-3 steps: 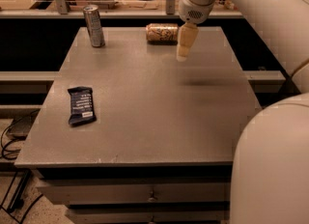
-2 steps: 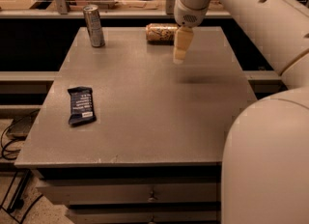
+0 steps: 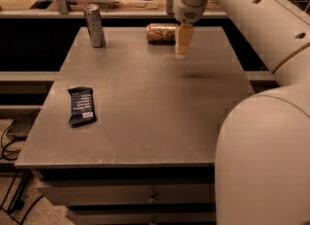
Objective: Place orange can upright
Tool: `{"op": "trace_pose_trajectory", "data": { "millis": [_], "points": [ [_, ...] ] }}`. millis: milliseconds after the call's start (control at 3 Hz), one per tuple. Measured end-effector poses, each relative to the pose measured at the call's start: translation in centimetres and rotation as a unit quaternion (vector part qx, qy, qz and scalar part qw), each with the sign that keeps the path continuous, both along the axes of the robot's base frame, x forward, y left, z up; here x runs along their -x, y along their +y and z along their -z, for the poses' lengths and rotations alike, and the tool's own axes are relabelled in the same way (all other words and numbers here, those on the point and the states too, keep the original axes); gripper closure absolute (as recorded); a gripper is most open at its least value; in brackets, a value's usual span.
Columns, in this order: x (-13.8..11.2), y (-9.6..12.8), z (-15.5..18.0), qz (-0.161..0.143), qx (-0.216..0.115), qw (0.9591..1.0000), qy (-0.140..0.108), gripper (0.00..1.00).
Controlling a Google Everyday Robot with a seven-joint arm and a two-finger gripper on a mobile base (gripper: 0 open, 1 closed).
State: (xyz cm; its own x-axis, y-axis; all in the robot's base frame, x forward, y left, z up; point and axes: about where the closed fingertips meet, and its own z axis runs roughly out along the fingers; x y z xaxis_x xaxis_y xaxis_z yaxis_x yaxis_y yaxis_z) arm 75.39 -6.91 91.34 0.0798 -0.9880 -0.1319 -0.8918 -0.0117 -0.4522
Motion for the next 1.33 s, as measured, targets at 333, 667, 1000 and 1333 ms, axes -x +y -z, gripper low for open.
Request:
{"op": "trace_pose_trajectory", "data": {
  "millis": [333, 667, 1000, 1333],
  "points": [
    [-0.1, 0.1, 0.1, -0.010, 0.005, 0.9999, -0.001, 0.00],
    [-0.4, 0.0, 1.6, -0.004, 0.013, 0.9998, 0.016, 0.00],
    [-1.2, 0.4, 2.7, -0.016, 0.034, 0.9990, 0.023, 0.00],
    [-2.9, 1.1, 2.6, -0.052, 0.058, 0.9969, 0.007, 0.00]
  ]
}}
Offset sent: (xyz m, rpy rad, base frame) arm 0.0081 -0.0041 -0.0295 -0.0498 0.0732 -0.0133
